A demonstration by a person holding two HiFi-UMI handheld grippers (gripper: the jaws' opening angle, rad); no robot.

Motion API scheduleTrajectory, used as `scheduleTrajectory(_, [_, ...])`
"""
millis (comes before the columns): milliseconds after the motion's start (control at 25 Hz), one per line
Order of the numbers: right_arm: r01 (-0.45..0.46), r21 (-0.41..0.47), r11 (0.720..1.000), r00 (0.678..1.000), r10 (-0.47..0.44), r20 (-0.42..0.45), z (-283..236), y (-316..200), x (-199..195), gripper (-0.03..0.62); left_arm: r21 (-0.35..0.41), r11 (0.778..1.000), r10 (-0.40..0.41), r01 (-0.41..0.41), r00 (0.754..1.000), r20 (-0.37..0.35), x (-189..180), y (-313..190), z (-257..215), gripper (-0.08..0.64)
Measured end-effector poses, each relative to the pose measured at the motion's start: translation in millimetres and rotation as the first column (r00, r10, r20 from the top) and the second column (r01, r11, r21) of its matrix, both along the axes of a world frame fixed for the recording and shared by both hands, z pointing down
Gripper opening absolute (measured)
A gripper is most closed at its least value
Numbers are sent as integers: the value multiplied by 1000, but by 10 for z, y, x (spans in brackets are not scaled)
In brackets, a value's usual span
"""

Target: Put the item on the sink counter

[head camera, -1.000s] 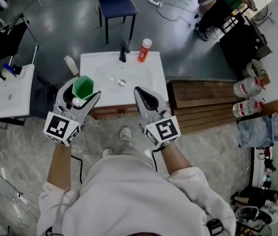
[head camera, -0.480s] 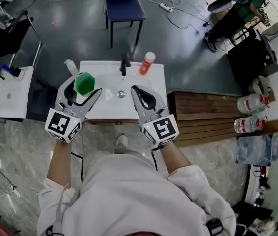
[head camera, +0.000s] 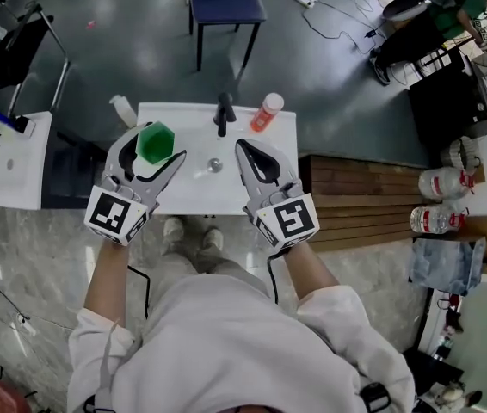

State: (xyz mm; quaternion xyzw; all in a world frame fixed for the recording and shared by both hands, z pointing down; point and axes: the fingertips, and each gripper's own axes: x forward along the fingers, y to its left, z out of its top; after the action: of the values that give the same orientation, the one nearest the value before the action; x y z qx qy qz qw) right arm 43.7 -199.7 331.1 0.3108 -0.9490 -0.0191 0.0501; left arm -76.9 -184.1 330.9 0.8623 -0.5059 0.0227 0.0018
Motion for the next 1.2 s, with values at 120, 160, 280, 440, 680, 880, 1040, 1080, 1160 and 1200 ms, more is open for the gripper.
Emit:
scheduleTrajectory(120, [-20, -19, 1000, 1000, 20, -5, 50, -321, -124, 5, -19, 1000, 20, -20, 1000, -3, -98, -354, 100, 333])
scheduleTrajectory(160, [-24, -25, 999, 1000, 24, -7, 76, -397, -167, 5, -24, 999, 27, -27, 1000, -3, -130, -447, 141, 333])
scheduleTrajectory(280, [-29, -35, 999, 999, 28, -18, 216, -430, -258, 5, -25, 999, 38, -38, 999, 9, -193, -529, 326, 334])
scheduleTrajectory(440, [-35, -51, 998, 999, 33, -26, 386, -567, -347, 5, -10, 999, 35, -34, 999, 20, -271, -724, 555, 333])
scheduleTrajectory(680, [-37, -85, 996, 999, 34, -38, 642, -917, -436, 5, 11, 1000, 23, -23, 1000, 19, -325, -1125, 880, 333])
scheduleTrajectory(880, [-36, -116, 993, 999, 32, -41, 906, -1140, -494, 5, -4, 1000, 4, -4, 1000, 19, -377, -1371, 1253, 332])
scheduleTrajectory(1040, [-40, -144, 989, 999, 35, -37, 1080, -1322, -540, 5, -22, 999, -30, 31, 999, 13, -462, -1586, 1573, 333])
scheduleTrajectory(1080, [-42, -151, 988, 999, 37, -36, 1118, -1354, -547, 4, -27, 999, -42, 43, 999, 15, -479, -1628, 1655, 333])
scheduleTrajectory(1160, [-44, -162, 986, 999, 39, -32, 1192, -1390, -564, 5, -37, 997, -72, 72, 997, 21, -509, -1684, 1827, 333])
scheduleTrajectory(1200, [-44, -167, 985, 999, 39, -30, 1226, -1401, -576, 5, -42, 995, -88, 89, 996, 23, -524, -1705, 1911, 333])
